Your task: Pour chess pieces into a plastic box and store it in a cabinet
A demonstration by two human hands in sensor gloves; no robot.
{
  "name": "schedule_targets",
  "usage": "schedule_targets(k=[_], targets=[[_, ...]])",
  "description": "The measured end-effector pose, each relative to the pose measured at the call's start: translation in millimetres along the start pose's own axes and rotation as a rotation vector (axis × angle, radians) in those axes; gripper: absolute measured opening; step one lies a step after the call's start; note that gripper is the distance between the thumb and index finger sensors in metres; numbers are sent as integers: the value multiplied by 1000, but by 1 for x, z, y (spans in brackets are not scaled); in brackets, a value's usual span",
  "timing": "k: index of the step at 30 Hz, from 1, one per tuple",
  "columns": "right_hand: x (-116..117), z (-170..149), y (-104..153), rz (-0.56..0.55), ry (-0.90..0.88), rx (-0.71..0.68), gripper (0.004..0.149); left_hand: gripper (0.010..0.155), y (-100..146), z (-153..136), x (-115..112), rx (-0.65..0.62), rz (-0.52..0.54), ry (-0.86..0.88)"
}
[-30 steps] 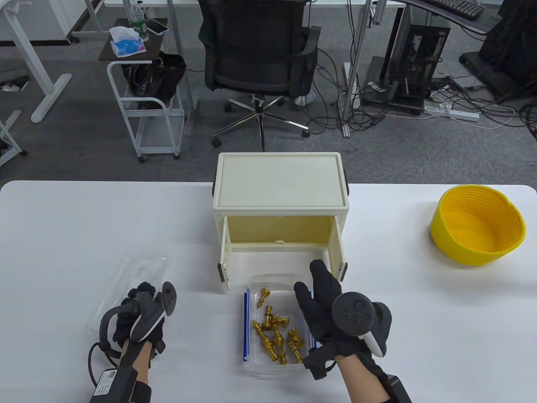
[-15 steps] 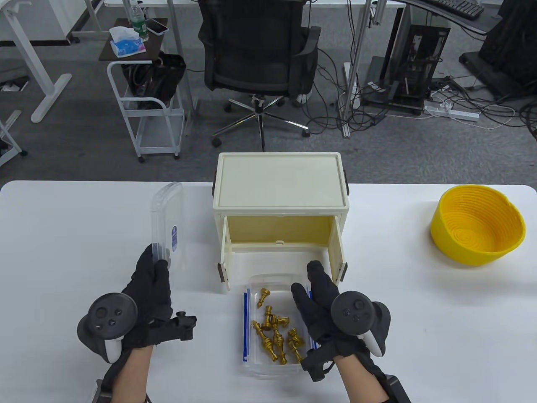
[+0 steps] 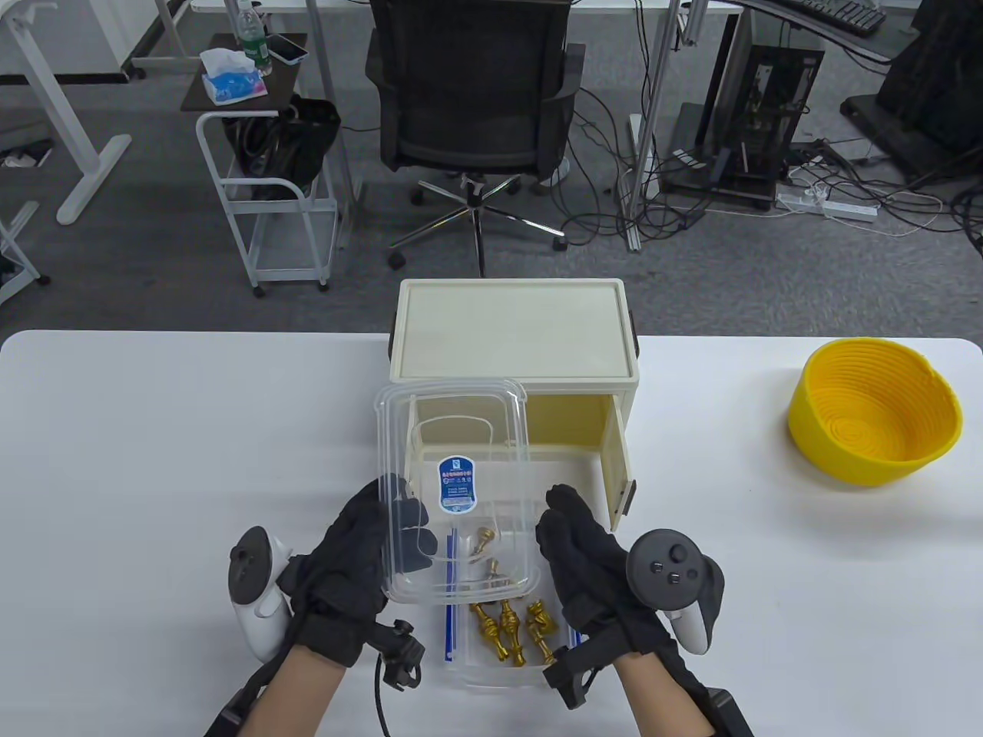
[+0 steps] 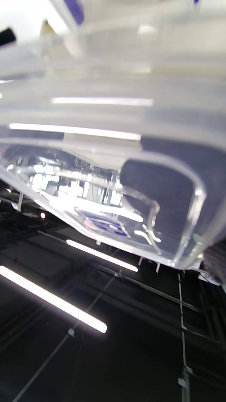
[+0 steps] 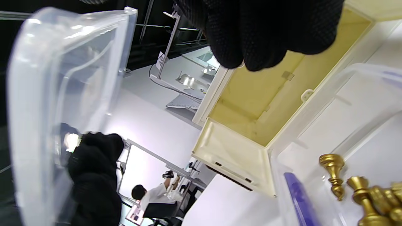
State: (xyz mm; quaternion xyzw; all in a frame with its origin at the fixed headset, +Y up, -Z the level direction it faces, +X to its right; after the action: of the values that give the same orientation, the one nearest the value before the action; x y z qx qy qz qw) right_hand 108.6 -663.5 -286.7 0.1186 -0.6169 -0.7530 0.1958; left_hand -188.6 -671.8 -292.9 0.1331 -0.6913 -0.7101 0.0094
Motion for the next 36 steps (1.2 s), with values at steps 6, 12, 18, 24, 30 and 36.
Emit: schedule_targets(k=[6,12,18,24,30,36], targets=[[1,4,2,0,27,39,69,53,-2,-18,-9,60,-4,-28],[-3,-3,-1,54,218,125,66,56,0,-13,-9,59,63,-428],[-1,-18,-7,192,427,243,67,68,-5,-31,-19,172,-47,-762],[7,-43,-12,386,554,403,67,74,-10,-63,-27,377,-253,-940],[18,-63,-13,514,588,490,66,74,-7,-77,-34,432,-285,-1056],[22,-68,-13,530,638,520,65,75,-5,-84,-38,459,-308,-1098]])
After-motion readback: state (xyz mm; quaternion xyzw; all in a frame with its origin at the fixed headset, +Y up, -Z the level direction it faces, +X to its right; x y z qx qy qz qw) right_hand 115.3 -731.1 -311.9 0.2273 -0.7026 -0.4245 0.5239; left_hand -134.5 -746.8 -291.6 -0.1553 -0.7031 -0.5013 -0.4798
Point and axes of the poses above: the tracker on the back of each hand, its own z axis roughly to the thumb side, its own y axis roughly from the fingertips to the wrist, x = y × z, the point moved 2 cm from there along -y, roughly from the wrist to the fingertips
